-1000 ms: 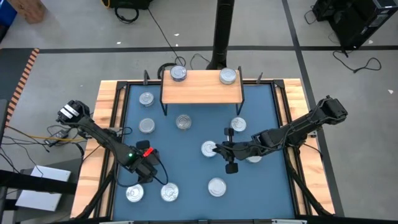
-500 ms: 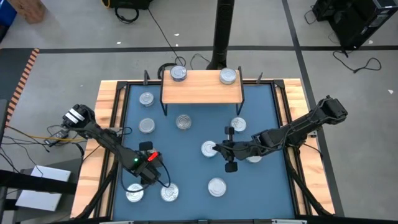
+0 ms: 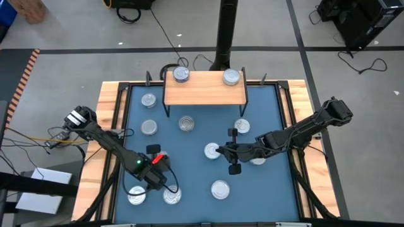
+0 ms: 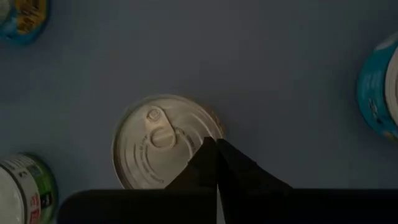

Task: Stack canned seafood by type on shelf
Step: Put the light blue tuna can on the shelf

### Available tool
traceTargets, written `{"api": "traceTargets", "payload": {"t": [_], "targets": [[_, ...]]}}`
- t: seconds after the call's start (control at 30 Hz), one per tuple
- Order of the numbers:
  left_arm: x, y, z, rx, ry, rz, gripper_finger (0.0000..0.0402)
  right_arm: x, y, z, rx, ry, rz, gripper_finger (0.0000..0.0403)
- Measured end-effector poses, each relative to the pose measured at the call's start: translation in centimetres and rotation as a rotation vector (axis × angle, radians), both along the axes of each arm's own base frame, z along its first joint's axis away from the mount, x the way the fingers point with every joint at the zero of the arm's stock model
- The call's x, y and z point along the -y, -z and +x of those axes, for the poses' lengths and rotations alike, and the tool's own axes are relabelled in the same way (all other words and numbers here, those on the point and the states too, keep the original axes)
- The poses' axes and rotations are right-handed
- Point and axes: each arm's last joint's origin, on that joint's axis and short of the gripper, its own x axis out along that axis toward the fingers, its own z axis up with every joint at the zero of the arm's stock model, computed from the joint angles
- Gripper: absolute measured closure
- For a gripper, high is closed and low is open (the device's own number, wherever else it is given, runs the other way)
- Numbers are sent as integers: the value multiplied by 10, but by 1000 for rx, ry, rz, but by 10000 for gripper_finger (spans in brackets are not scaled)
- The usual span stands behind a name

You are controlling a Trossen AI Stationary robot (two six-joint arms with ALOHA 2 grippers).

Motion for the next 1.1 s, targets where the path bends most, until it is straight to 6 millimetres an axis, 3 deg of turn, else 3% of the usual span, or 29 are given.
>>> {"api": "traceTargets", "payload": {"t": [0.3,0.47,0.7,1.1], "targets": [[-1,0,0,10,19,39,396,0,-2,1,25,6,18,390],[0,-2,-12,-10,-2,114,400,-2,-4,2,42,-5,37,391],[-12,-11,-23,40,-34,44,400,-2,-1,1,34,-24,44,393],[-46,24,-25,81,-81,-122,401,15,30,-6,25,39,72,393]]}}
